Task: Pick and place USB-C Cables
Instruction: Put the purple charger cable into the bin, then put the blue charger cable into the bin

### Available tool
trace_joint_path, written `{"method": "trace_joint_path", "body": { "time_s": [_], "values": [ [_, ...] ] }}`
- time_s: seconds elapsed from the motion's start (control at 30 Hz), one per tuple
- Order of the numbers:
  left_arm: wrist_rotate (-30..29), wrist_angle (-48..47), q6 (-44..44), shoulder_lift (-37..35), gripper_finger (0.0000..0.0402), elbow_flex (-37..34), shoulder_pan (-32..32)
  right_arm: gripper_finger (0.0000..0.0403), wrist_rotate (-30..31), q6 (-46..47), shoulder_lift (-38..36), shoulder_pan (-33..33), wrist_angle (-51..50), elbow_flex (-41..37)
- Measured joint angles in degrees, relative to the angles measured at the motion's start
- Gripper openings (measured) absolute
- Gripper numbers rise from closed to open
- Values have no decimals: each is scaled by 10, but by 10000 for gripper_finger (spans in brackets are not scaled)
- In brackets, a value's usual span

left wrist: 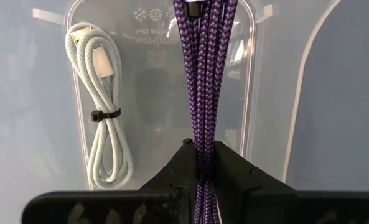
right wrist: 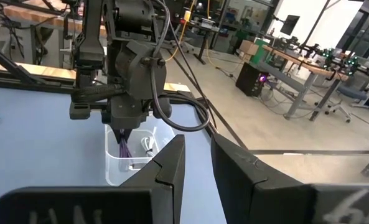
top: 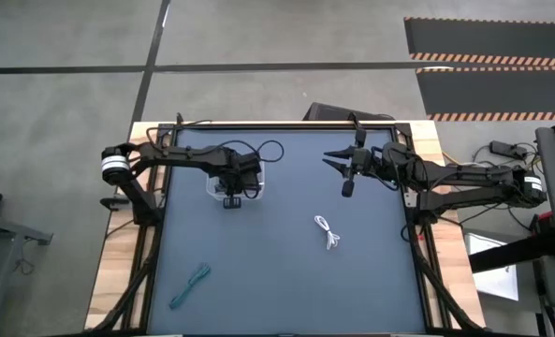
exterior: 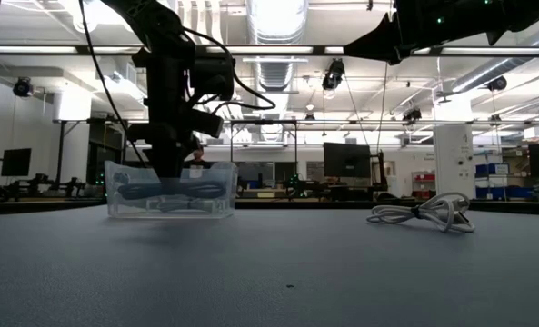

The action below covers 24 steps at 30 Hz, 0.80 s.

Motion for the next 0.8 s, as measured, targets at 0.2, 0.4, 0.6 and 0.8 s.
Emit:
{"method": "trace_joint_path", "body": {
  "time_s": [0.2,0.4,0.6,0.8],
  "values": [
    [0,1,0,0,48,0,0,68,0,0,0,0,0,0],
    [0,2,0,0,69,0,0,68,0,0,0,0,0,0],
    [0,0,0,0,70,0,0,68,0,0,0,0,0,0],
    [0,-2,-22,-22,71,13,-1,68,0,0,0,0,0,0]
  ]
}}
